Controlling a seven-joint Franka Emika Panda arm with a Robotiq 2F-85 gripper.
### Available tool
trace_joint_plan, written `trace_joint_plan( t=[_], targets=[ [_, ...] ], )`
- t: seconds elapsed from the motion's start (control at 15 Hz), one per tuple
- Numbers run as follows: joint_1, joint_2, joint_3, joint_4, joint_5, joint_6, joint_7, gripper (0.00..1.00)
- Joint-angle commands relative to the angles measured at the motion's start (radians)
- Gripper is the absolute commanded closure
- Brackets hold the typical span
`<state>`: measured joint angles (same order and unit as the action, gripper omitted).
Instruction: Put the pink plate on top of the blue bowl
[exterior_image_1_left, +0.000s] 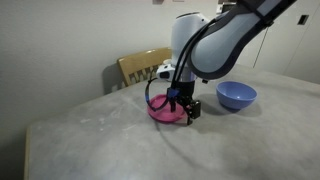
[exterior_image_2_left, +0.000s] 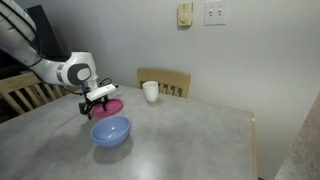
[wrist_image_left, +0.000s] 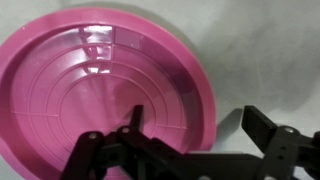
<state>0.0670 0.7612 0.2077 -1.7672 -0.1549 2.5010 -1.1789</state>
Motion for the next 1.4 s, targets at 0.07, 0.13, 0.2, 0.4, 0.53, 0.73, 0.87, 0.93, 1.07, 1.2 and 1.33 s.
trace_joint_plan(
  t=[0.07,0.13,0.2,0.4,0.53,0.73,0.87,0.93,1.07,1.2,1.33],
  targets=[
    [-0.021,0.034,0.018,0.045,0.009,-0.032,-0.022,0.0],
    [-0.021,0.036,0.017,0.048,0.008,-0.031,-0.023,0.0],
    [-0.021,0.035,0.017,0.048,0.008,-0.033,-0.023,0.0],
    [-0.016,0.032,0.013,0.05,0.005,-0.036,-0.017,0.0],
    [-0.01,0.025,0.01,0.049,-0.001,-0.035,-0.012,0.0],
    [-0.008,0.029,0.009,0.058,-0.001,-0.043,-0.011,0.0],
    [-0.007,0.031,0.011,0.061,0.0,-0.05,-0.012,0.0],
    [-0.005,0.035,0.01,0.066,-0.001,-0.056,-0.012,0.0],
    [-0.004,0.038,0.012,0.071,0.0,-0.063,-0.013,0.0],
    [0.0,0.041,0.013,0.077,-0.002,-0.068,-0.013,0.0],
    [0.005,0.046,0.013,0.085,-0.004,-0.073,-0.013,0.0]
  ],
)
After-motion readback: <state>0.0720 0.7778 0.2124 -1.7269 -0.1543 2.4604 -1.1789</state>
